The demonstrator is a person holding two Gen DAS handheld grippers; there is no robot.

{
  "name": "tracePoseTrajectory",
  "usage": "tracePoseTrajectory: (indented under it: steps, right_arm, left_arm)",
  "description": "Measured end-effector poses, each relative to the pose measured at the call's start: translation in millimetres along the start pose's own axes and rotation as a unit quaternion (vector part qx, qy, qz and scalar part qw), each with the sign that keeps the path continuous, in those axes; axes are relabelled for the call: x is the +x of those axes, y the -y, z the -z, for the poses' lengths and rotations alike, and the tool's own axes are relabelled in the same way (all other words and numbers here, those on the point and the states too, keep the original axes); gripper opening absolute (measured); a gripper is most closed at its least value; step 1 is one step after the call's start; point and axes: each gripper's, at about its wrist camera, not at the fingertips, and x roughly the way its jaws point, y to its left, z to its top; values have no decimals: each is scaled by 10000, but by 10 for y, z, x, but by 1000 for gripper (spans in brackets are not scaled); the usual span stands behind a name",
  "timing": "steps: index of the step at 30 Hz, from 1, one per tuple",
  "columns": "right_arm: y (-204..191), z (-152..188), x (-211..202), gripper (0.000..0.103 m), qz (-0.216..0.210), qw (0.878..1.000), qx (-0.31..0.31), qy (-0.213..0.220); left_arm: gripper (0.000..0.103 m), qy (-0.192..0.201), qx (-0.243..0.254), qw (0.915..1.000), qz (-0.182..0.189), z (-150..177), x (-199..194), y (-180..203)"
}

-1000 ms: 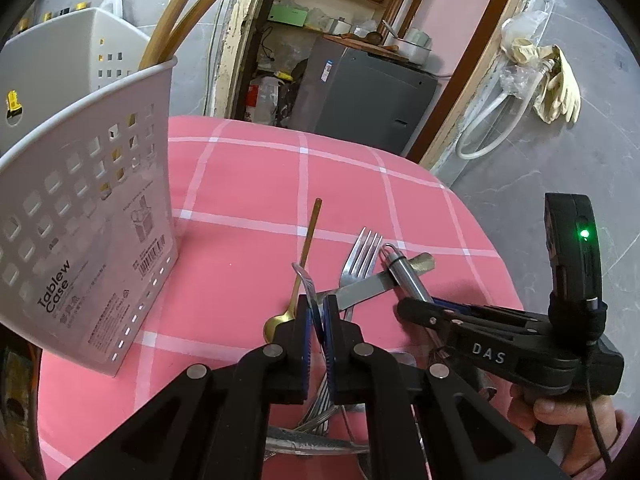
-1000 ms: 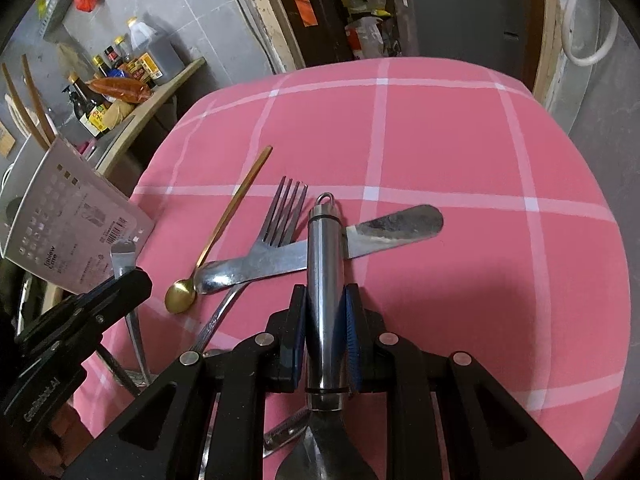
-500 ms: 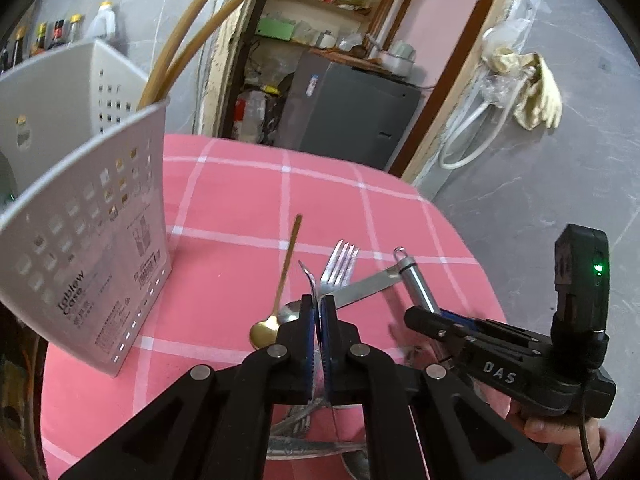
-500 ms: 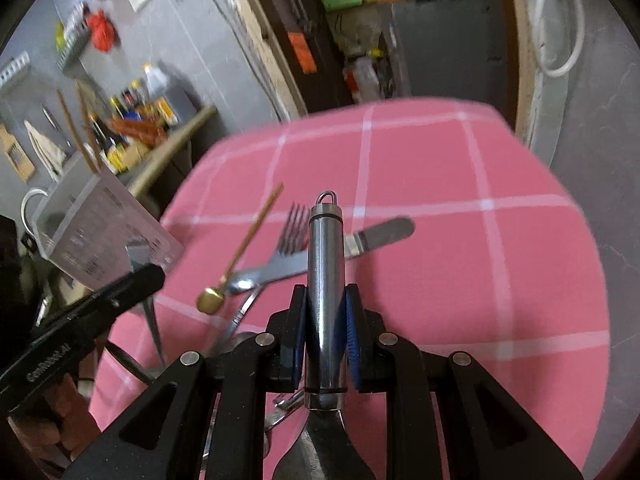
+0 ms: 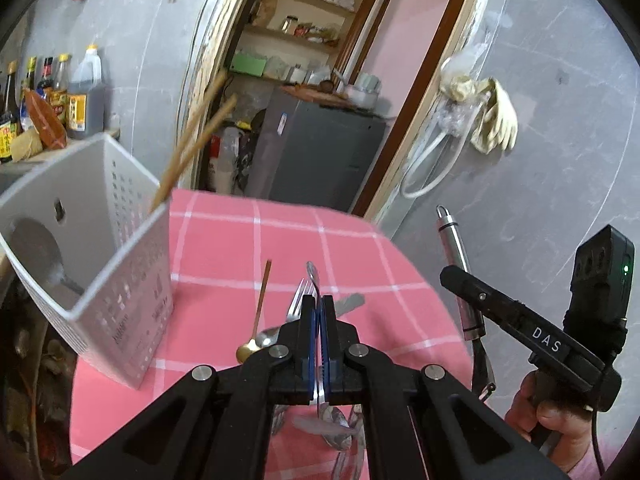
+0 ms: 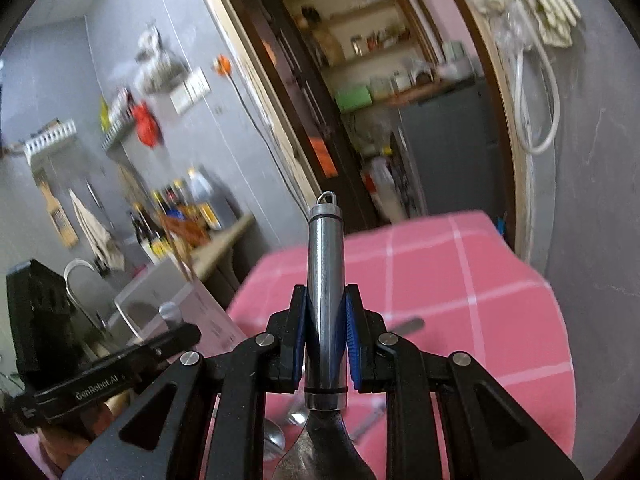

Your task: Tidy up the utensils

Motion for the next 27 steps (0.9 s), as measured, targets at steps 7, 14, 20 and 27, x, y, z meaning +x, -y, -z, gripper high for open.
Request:
tracePoseTrajectory:
  steps: [7,14,20,27]
  right_arm:
    - [-383,-266,-208,16,-182,9964,-168,814]
    - [-983,-517,-293,16,-302,9873,-768,1360]
    - [-1451,-678,-235,16,-577,9797,-995,1644]
    - [-1863,-808,-36,16,-1023,9699,-933,2004]
  left_arm:
    - [3,466,199,9987,28,-342,-389,33]
    - [3,964,326,9948,-38,-671,-768,-26]
    - [3,1323,398,9902,-214,-888,-1033,-173]
    - [3,1705,483,9827,-535,-1132,-1298,-420]
